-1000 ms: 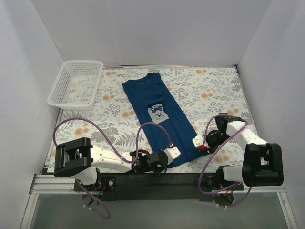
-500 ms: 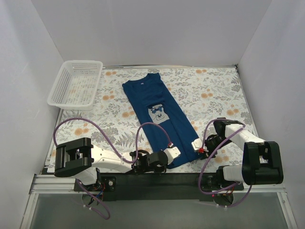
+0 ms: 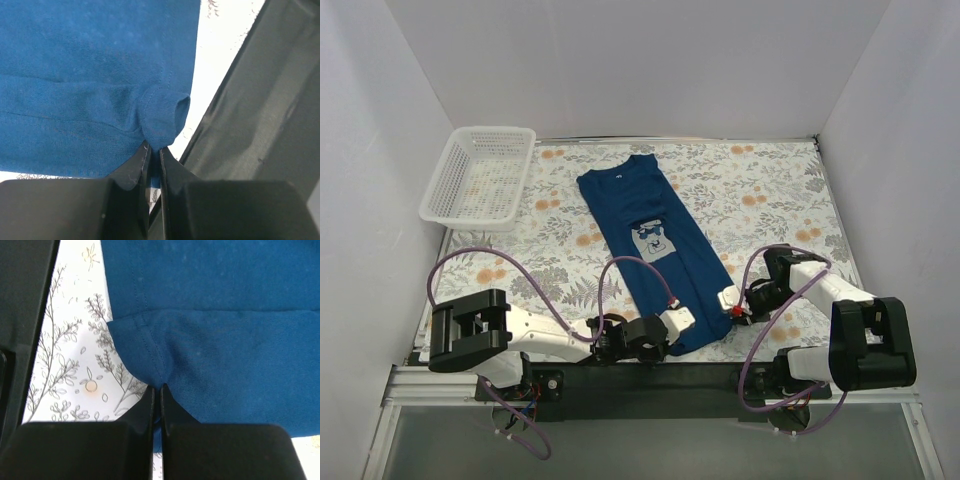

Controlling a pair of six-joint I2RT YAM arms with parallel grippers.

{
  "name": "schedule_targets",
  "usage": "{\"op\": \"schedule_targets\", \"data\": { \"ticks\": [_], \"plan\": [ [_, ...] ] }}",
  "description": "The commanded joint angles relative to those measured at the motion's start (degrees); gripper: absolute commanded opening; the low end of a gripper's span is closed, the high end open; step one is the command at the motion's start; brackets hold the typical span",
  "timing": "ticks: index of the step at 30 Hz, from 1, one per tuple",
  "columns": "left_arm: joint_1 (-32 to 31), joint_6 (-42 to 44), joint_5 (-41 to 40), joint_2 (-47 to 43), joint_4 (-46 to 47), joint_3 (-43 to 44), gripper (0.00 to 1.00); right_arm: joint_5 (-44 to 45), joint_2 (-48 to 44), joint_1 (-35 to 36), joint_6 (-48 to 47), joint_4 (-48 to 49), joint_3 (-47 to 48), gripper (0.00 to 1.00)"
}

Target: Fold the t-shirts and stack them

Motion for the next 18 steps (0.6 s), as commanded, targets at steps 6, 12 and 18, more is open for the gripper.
{"op": "schedule_targets", "data": {
  "ticks": [6, 12, 18],
  "plan": [
    [5.0, 7.4, 11.0, -10.1, -4.0, 1.1, 0.00, -0.2, 3.9, 0.4, -6.6, -14.7, 15.6, 0.01],
    [13.0, 13.3, 19.6, -15.6, -6.1, 2.6, 0.00, -2.5, 8.2, 2.7, -4.3, -20.4, 25.2, 0.01],
    [23.8, 17.7, 28.4, -14.2, -9.2, 6.0, 0.00, -4.5, 18.6, 6.7, 2.5, -20.4, 38.7, 0.01]
  ]
}}
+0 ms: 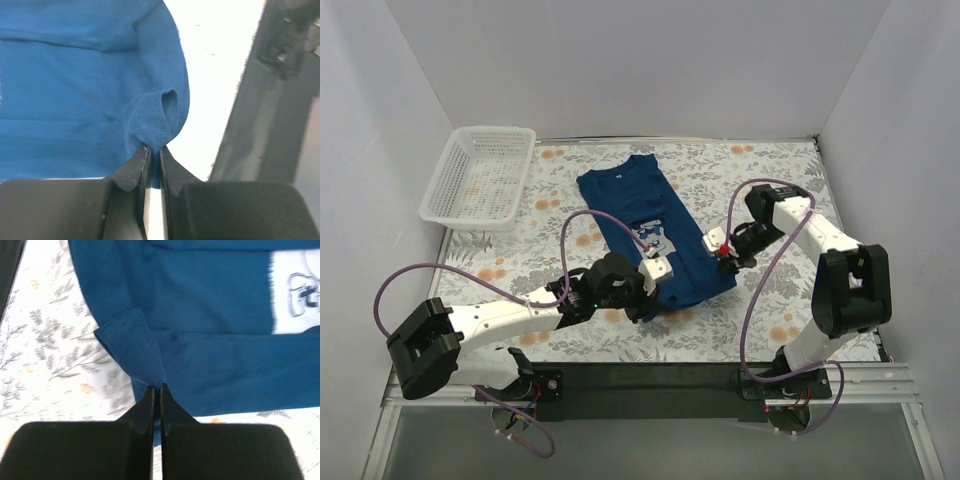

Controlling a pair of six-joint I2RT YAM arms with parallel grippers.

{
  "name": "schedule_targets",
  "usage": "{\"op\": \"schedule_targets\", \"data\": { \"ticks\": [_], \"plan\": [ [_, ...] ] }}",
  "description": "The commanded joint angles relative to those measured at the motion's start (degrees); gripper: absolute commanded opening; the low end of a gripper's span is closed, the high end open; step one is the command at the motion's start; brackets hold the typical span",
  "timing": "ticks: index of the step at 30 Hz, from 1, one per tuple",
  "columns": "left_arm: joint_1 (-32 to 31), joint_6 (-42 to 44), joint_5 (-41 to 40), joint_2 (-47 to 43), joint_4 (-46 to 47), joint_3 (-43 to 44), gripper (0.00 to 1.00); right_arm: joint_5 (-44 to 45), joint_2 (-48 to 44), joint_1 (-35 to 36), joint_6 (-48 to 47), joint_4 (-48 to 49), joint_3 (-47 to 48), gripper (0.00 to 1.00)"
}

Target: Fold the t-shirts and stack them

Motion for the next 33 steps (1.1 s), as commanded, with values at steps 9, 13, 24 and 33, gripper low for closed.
{"op": "schedule_targets", "data": {
  "ticks": [9, 13, 24, 33],
  "plan": [
    [22.1, 10.2, 14.9, 3.3, -0.7, 5.1, 0.00, -4.4, 23.1, 3.3, 13.4, -2.7, 35.5, 0.01],
    [27.9, 11.3, 16.8, 6.9, 1.6, 6.7, 0.00, -5.6, 32.4, 5.2, 17.9, -2.7, 46.7, 0.01],
    [38.3, 11.5, 20.9, 15.9, 6.9, 11.1, 0.00, -3.9, 44.8, 6.7, 34.6, 7.9, 62.0, 0.01],
    [40.9, 11.5, 22.0, 24.6, 6.6, 15.6, 0.00, -1.9, 46.3, 7.1, 38.1, 12.5, 60.9, 0.01]
  ]
}}
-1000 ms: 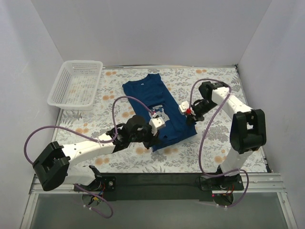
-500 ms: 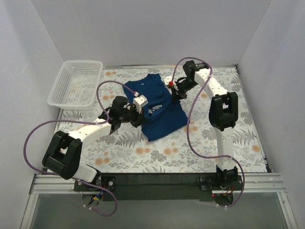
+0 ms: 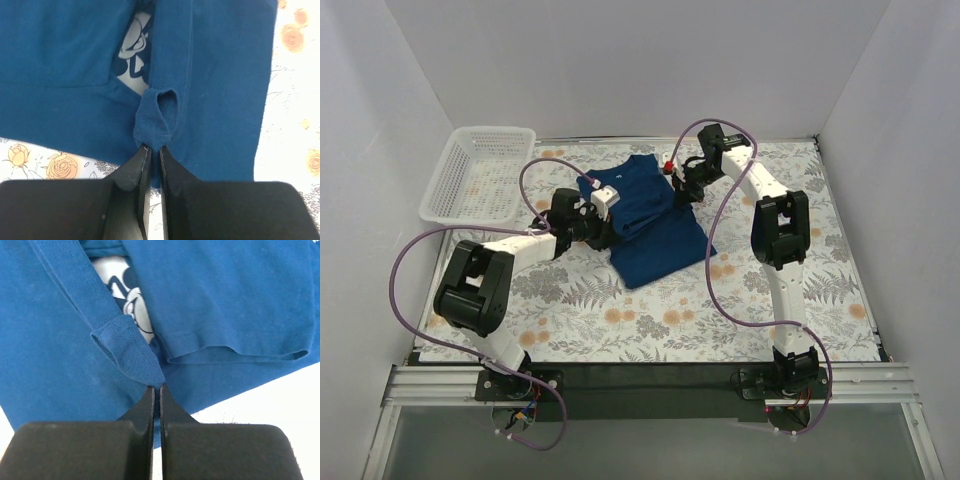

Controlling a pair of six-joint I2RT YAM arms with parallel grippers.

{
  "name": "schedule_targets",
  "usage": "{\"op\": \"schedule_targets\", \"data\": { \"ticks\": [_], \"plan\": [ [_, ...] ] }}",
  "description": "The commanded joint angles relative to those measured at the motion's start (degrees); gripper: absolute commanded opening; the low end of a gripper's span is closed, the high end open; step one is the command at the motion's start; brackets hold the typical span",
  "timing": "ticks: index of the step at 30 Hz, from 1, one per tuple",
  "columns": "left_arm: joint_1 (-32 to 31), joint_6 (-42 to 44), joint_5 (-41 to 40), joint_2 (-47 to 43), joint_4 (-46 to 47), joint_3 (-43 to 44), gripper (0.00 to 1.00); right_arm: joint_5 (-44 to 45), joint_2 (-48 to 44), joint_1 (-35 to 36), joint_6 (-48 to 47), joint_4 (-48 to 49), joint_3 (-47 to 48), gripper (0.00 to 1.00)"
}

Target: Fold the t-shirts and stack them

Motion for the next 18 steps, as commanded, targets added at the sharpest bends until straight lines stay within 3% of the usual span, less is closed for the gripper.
{"op": "schedule_targets", "data": {
  "ticks": [1, 18],
  "plan": [
    [0.5, 0.8, 1.3, 0.4, 1.2, 2.3, 0.00, 0.2, 0.2, 0.4, 3.7, 3.8, 1.2, 0.01],
    [3.1, 1.0, -0.4, 4.4, 1.6, 5.4, 0.00, 3.2, 1.5, 1.4, 10.5, 11.2, 1.1, 0.01]
  ]
}}
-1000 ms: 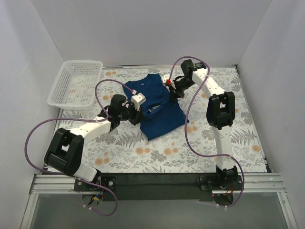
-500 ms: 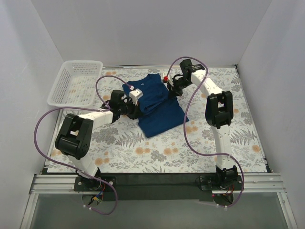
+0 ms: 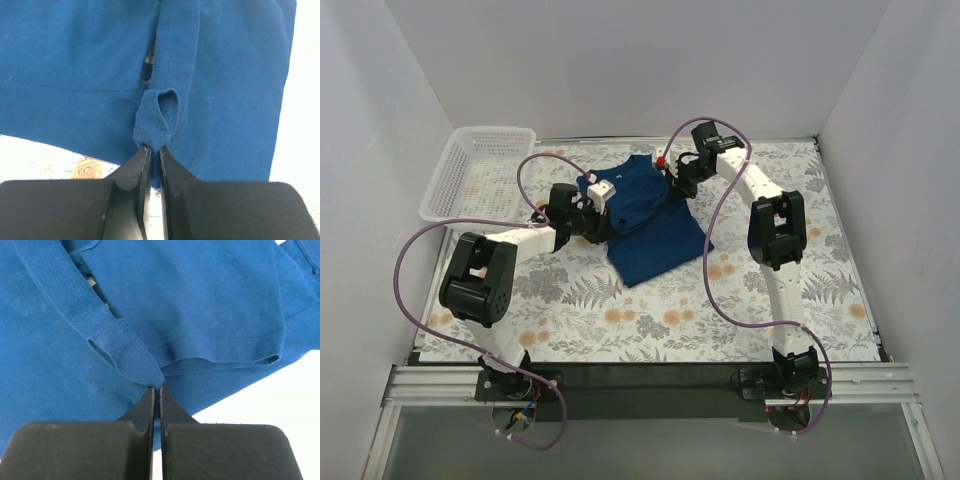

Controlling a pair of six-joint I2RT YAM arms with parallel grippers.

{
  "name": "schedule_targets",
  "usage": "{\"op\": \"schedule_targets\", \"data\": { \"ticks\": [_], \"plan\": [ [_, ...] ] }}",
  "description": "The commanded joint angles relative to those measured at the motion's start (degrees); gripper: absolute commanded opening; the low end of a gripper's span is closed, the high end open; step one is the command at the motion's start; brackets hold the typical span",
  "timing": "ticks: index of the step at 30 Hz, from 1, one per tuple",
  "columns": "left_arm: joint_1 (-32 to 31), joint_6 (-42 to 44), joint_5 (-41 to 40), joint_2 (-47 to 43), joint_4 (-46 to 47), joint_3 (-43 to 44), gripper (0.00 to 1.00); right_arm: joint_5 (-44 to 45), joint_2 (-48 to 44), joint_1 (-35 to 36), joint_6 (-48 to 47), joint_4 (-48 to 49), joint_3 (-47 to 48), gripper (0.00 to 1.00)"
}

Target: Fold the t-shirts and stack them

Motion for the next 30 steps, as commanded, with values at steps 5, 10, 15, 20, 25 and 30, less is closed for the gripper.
{"op": "schedule_targets", "data": {
  "ticks": [5, 10, 15, 20, 25, 30],
  "plan": [
    [1.0, 0.1, -1.7, 2.0, 1.6, 3.3, 0.03, 1.9, 1.2, 0.3, 5.4, 4.9, 1.2, 0.08],
    [1.0, -5.0, -10.0, 1.8, 4.7, 5.4, 0.42, 9.2, -1.2, 0.4, 25.6, 18.7, -2.8, 0.59],
    [0.9, -9.7, -18.7, -2.8, 9.8, 5.0, 0.69, 14.3, -9.2, 0.4, 38.9, 31.2, -11.1, 0.70],
    [0.9, -9.6, -25.3, -9.3, 7.8, 5.3, 0.80, 14.6, -15.0, 0.3, 40.2, 34.2, -18.3, 0.68],
    [0.8, -17.6, -19.1, -18.4, -2.6, 1.7, 0.75, -7.1, -27.5, -2.7, 20.7, 29.0, -33.8, 0.73],
    [-4.7, -34.1, -18.3, -29.7, -10.6, -10.4, 0.71, -6.3, -34.0, -7.4, 15.0, 23.1, -47.8, 0.73]
  ]
}}
